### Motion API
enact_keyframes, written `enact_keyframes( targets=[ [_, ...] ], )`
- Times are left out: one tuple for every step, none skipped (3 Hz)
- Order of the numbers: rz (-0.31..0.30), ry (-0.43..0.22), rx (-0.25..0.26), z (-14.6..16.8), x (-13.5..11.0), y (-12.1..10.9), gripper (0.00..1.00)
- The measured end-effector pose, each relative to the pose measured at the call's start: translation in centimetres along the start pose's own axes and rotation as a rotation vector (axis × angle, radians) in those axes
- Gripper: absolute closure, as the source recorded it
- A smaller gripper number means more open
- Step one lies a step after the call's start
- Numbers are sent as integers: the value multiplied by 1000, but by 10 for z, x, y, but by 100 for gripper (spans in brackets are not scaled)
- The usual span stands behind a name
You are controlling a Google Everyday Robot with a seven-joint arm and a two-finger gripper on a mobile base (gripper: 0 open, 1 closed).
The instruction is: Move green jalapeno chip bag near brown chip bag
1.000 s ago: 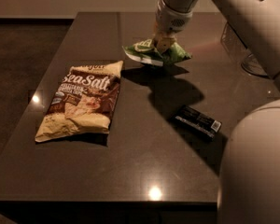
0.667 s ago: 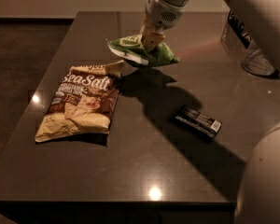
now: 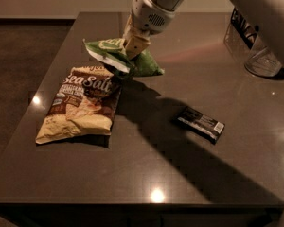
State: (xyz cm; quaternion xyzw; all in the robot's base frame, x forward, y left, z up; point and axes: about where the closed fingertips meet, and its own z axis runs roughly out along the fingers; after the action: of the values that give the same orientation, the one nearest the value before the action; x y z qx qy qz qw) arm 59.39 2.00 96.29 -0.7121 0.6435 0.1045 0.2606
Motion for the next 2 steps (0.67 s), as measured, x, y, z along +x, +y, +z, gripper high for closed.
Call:
enact_keyframes(
  targets=[
    [-2,1,-7,4,-1,1,30],
    [-4,0,-9,6,-2,1,6]
  ],
)
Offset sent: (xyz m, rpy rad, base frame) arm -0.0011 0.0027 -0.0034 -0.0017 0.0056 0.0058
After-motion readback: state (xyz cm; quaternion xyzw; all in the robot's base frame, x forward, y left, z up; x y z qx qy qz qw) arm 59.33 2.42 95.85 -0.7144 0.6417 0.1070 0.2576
